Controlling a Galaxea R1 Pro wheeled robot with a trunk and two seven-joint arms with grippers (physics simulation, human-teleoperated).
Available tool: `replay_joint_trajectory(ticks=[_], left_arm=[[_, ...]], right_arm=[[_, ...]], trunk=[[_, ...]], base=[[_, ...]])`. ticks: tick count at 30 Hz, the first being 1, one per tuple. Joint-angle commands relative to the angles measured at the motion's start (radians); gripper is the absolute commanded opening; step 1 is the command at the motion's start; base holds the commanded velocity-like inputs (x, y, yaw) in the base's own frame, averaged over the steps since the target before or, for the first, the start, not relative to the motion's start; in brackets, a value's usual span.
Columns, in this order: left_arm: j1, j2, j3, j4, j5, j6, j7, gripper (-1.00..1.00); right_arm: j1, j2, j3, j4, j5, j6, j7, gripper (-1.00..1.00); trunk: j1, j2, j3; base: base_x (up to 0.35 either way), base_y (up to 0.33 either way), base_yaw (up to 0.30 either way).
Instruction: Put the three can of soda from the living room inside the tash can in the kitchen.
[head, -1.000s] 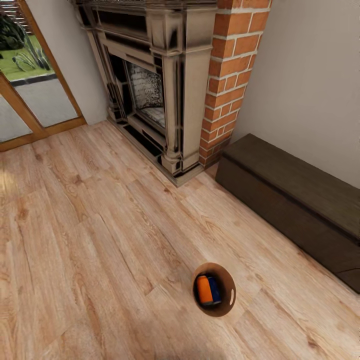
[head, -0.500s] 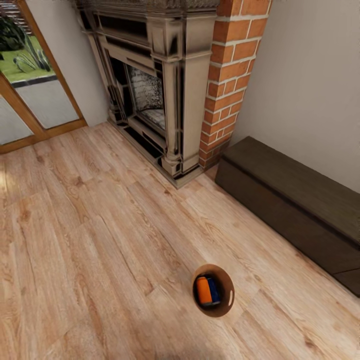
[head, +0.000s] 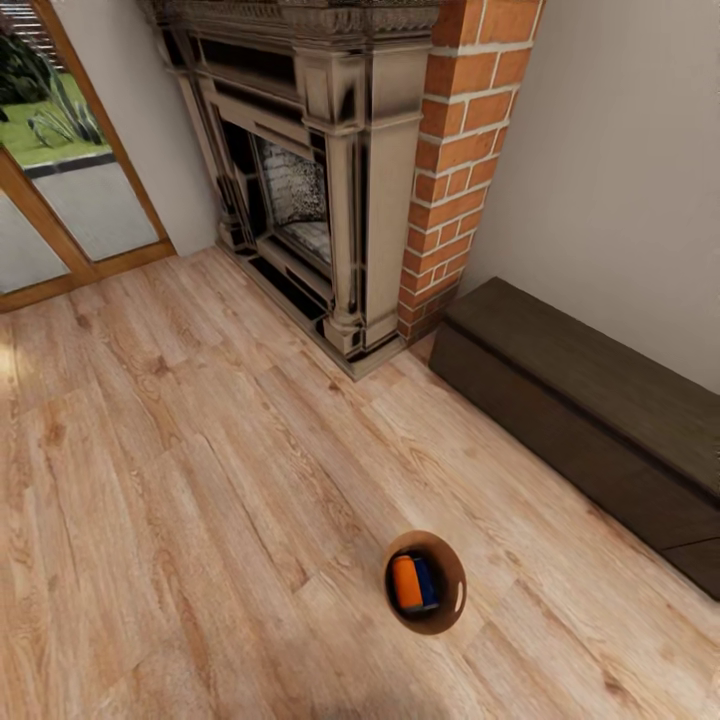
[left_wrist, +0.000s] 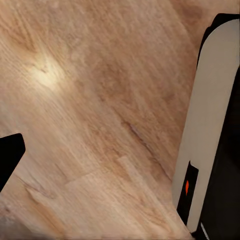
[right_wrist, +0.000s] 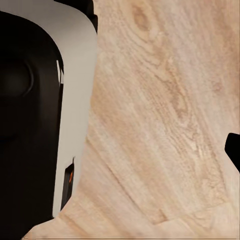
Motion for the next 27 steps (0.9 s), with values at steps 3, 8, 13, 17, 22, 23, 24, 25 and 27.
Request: replay_joint_trajectory(ticks=[3, 8, 13, 17, 22, 23, 24, 25, 27], left_arm=[[0.001, 0.004, 0.002, 0.000, 0.003, 0.021, -0.024, 1.00], [0.001, 0.008, 0.008, 0.000, 0.010, 0.075, -0.058, 1.00], [0.001, 0.024, 0.012, 0.000, 0.014, 0.138, -0.068, 1.00], [0.001, 0.047, 0.013, 0.000, 0.016, 0.161, -0.071, 1.00], [0.001, 0.062, 0.013, 0.000, 0.017, 0.186, -0.092, 1.00], [0.001, 0.063, 0.013, 0.000, 0.017, 0.189, -0.095, 1.00], [0.001, 0.064, 0.013, 0.000, 0.017, 0.193, -0.098, 1.00], [0.001, 0.064, 0.013, 0.000, 0.017, 0.195, -0.100, 1.00], [0.001, 0.065, 0.013, 0.000, 0.016, 0.197, -0.102, 1.00]], right_arm=[[0.016, 0.000, 0.000, 0.000, 0.000, 0.000, 0.000, 1.00], [0.035, -0.003, -0.001, 0.000, -0.001, 0.002, 0.000, 1.00], [0.045, -0.004, -0.001, 0.000, -0.001, 0.007, 0.000, 1.00], [0.052, -0.005, -0.002, 0.000, -0.001, 0.008, 0.000, 1.00], [0.058, -0.006, -0.003, 0.000, -0.001, 0.009, 0.000, 1.00], [0.059, -0.006, -0.003, 0.000, -0.001, 0.009, 0.000, 1.00], [0.061, -0.006, -0.003, 0.000, -0.001, 0.009, 0.000, 1.00], [0.062, -0.006, -0.003, 0.000, -0.001, 0.009, 0.000, 1.00], [0.064, -0.006, -0.003, 0.000, -0.001, 0.009, 0.000, 1.00]], trunk=[[-0.012, 0.021, 0.010], [-0.031, 0.056, 0.025], [-0.050, 0.091, 0.041], [-0.065, 0.119, 0.053], [-0.084, 0.154, 0.069], [-0.088, 0.161, 0.072], [-0.092, 0.168, 0.075], [-0.096, 0.175, 0.078], [-0.104, 0.189, 0.085]], base=[[0.000, 0.000, 0.000], [0.000, 0.000, 0.000], [0.000, 0.000, 0.000], [0.000, 0.000, 0.000], [0.000, 0.000, 0.000], [0.000, 0.000, 0.000], [0.000, 0.000, 0.000], [0.000, 0.000, 0.000], [0.000, 0.000, 0.000]])
